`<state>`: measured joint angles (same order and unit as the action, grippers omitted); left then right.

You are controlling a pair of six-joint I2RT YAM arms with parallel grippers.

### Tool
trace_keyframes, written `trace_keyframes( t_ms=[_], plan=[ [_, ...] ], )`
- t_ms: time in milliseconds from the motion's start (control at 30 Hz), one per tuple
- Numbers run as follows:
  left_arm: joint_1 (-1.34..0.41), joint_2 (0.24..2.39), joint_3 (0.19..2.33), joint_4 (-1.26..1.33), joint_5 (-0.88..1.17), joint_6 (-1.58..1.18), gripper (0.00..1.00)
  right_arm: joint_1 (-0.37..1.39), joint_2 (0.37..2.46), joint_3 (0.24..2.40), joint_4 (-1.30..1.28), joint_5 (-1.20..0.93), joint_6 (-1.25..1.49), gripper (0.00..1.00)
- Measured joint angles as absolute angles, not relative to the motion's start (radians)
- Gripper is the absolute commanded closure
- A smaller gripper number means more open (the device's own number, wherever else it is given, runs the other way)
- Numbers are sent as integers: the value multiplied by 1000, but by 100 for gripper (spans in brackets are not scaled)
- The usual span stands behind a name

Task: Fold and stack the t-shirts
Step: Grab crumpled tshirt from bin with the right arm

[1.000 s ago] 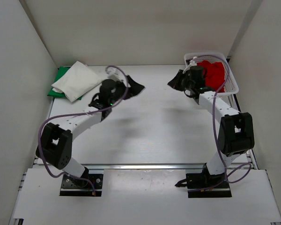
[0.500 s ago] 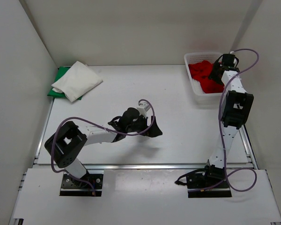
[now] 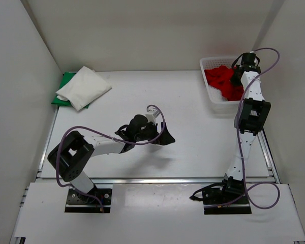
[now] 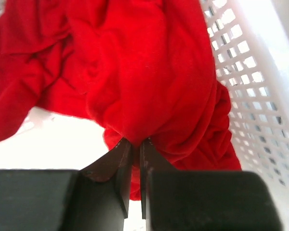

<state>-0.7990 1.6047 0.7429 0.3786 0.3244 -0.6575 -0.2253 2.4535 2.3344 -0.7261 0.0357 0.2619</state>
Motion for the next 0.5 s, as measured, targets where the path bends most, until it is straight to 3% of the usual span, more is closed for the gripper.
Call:
trace_keyframes(
  t_ms=[300,500],
  plan=[
    [-741,1583,726,387,351,-707,1,-147,2233,2341,-789,-23,264,100],
    [-602,1427,630,414,364,-771,2,46,1739,2181,-637,-106,250,100]
  ],
)
